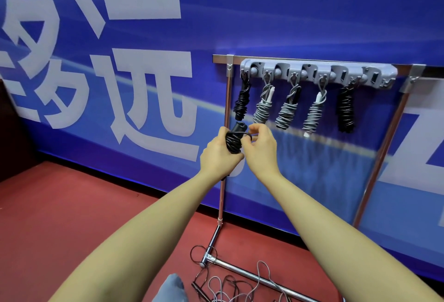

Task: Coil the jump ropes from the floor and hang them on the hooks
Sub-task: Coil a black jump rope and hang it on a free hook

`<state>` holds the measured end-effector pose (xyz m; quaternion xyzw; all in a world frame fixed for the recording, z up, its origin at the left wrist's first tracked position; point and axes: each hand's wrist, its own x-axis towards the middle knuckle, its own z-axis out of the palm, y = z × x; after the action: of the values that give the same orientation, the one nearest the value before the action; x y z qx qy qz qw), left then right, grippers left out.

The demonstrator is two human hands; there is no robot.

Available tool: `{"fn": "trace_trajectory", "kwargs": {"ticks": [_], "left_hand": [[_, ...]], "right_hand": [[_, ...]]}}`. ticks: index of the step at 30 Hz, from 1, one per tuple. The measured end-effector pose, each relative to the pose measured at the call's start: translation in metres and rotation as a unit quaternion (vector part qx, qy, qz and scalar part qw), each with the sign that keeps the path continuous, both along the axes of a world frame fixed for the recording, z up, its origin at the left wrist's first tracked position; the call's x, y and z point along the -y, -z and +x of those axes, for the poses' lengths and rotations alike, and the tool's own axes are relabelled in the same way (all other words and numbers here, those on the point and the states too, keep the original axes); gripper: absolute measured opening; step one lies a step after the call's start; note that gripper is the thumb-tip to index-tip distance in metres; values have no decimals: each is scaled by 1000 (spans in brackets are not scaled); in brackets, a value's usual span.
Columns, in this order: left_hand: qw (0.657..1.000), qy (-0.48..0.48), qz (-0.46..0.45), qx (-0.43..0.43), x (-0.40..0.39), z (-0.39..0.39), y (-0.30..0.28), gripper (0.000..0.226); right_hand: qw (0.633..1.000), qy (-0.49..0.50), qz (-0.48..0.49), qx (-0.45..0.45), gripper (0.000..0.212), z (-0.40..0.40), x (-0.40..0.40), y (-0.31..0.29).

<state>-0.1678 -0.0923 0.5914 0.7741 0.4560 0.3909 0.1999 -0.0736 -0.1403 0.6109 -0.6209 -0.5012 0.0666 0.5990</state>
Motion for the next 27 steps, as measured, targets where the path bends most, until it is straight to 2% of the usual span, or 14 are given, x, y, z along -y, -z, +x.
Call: {"fn": "trace_trajectory", "kwargs": {"ticks": [4,6,9,13,17,21,24,27], "left_hand": [[997,-3,-42,62,2,6,-3,46],[998,-35,-38,18,0,5,-4,56],[1000,-1,-17,5,-1,1,-9,53],[993,-25,78,-84,-1,1,-13,50],[983,-77,113,-126,-1,5,-9,66],[984,-87,98,-119,-4,2,-11,64],[995,-50,53,-65,-5,2,-10,56],[1000,22,1,-13,-8,2,-10,70]], "right_hand": [[997,-50,-21,-46,26,2,-1,-8],[995,-73,-14,-70,25,5,-2,-8],[994,-70,-14,-86,22,9,-2,-5],[992,-56,7,-113,14,6,-1,-8],[992,-69,1,-109,12,-1,-3,-10],[992,-90,-16,-90,16,-3,-5,-8],[993,-88,-38,-62,23,-3,-6,-8],[995,-82,-44,-38,28,0,-6,-8]]}}
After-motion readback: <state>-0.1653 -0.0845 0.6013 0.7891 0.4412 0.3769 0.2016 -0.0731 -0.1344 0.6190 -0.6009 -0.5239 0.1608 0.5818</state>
